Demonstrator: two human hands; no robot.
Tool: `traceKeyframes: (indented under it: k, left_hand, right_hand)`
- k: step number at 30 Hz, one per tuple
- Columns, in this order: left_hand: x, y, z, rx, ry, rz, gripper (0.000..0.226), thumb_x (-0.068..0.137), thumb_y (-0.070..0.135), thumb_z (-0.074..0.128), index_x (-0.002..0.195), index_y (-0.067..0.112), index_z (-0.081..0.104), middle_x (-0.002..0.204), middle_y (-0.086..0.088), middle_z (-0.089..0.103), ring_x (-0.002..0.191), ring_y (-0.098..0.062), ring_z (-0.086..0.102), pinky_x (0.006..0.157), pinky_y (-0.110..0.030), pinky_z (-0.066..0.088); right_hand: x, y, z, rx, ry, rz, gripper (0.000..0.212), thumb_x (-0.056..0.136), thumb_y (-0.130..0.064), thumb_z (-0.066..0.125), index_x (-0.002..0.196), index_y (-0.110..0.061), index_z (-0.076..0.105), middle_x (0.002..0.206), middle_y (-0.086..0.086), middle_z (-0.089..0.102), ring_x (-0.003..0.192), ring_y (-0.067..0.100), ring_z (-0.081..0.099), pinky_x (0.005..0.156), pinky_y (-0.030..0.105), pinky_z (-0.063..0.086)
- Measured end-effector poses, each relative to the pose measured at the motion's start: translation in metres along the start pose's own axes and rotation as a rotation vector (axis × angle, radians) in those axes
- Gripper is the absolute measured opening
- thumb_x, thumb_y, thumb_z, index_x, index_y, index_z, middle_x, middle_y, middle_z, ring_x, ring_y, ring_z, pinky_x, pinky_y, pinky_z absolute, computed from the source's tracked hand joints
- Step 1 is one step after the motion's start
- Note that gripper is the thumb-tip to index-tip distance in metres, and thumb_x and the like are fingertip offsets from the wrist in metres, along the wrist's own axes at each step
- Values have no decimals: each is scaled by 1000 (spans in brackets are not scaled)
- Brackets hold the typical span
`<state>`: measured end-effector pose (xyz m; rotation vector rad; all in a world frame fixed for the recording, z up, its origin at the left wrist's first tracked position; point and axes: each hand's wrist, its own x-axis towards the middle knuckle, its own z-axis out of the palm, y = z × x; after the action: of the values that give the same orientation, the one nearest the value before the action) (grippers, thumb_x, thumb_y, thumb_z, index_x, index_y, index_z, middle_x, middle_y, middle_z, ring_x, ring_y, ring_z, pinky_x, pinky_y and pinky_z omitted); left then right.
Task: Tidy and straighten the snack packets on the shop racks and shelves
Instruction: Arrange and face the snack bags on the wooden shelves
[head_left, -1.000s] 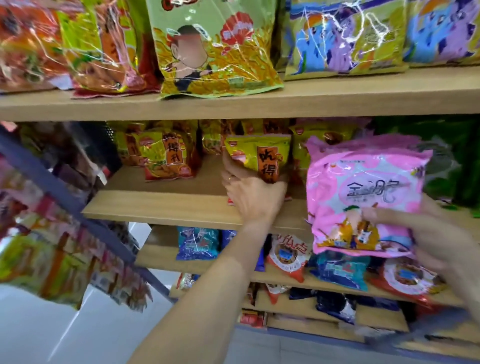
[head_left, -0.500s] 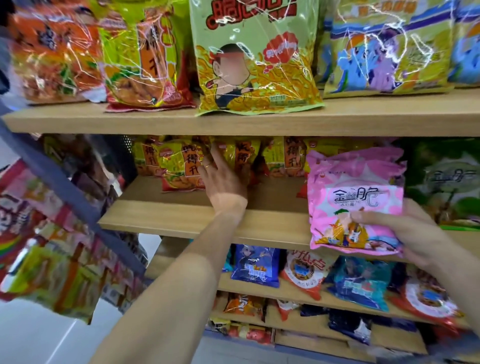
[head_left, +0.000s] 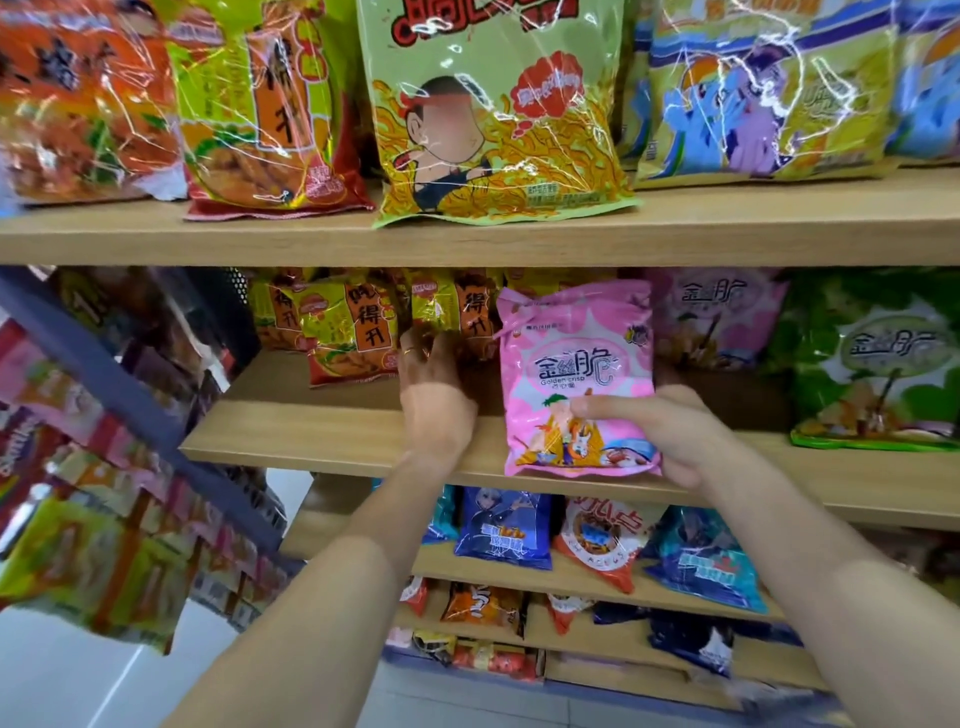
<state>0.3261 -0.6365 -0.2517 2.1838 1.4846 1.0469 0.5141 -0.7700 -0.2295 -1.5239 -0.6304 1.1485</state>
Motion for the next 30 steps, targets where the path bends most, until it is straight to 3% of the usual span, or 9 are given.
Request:
traceKeyframes:
  k: [7, 10, 12, 15, 17, 20, 24, 27, 30]
  left_hand:
    - [-24, 7, -8, 63, 52, 97, 51, 79, -1, 63, 128, 13, 66, 146, -15, 48, 139, -33, 37, 118, -41, 38]
    - [-55, 40, -11, -159, 37, 172, 22, 96, 17, 66, 117, 12, 63, 129, -9, 53, 119, -18, 43, 101, -24, 41]
    - [-72, 68, -14, -295, -159, 179, 21, 100, 36, 62, 109, 18, 57, 109, 3, 54, 101, -9, 43, 82, -15, 40]
    - [-77, 96, 2, -311, -396, 197, 41, 94, 49, 68, 118, 24, 46, 102, 6, 54, 100, -9, 45, 80, -28, 43]
    - [-74, 108, 17, -371, -437, 245, 67, 89, 44, 75, 142, 29, 37, 112, 4, 63, 107, -13, 56, 89, -34, 50]
    - [-70, 115, 37, -434, -439, 228, 91, 84, 35, 81, 152, 39, 20, 108, 3, 72, 100, -24, 68, 87, -39, 57]
    - [-69, 120, 52, -338, -328, 222, 86, 88, 18, 80, 153, 32, 24, 91, -2, 70, 87, -31, 70, 73, -36, 52]
    - [-74, 124, 58, -320, -281, 186, 79, 88, 20, 80, 150, 31, 32, 117, -6, 69, 102, -31, 67, 83, -38, 50]
    - [-76, 130, 66, -292, -250, 169, 75, 88, 21, 80, 151, 22, 38, 139, -8, 58, 122, -32, 59, 95, -40, 48]
  right_hand:
    - [-50, 8, -32, 120, 13, -217, 61, 58, 1, 85, 115, -9, 64, 98, 8, 79, 87, 25, 78, 72, 38, 64]
    - [-50, 14, -50, 217, 249, -244, 36, 80, 15, 65, 97, -17, 62, 75, -3, 77, 67, 16, 74, 53, 27, 59]
    - [-41, 13, -58, 211, 384, -260, 30, 81, 5, 67, 94, -20, 59, 80, 0, 73, 81, 24, 72, 63, 31, 59]
    - [-32, 5, -66, 35, 506, -320, 37, 68, -15, 82, 100, -19, 63, 96, 5, 70, 97, 27, 69, 82, 33, 57]
    - [-31, 0, -70, -125, 524, -370, 31, 77, -9, 83, 105, -10, 69, 93, 3, 72, 84, 17, 68, 67, 18, 52]
    - [-27, 2, -78, -289, 519, -402, 25, 82, -12, 82, 103, -10, 68, 83, 0, 70, 74, 14, 64, 62, 21, 46]
    - [-24, 3, -85, -543, 650, -458, 44, 78, -35, 86, 107, -15, 61, 71, -1, 63, 63, 21, 59, 62, 29, 48]
    - [-36, 8, -82, -798, 902, -452, 54, 73, -49, 86, 93, -6, 60, 77, 13, 64, 76, 35, 64, 66, 38, 51]
    - [-48, 21, -72, -939, 924, -539, 54, 71, -29, 91, 96, 1, 54, 93, 22, 58, 91, 42, 60, 72, 47, 51]
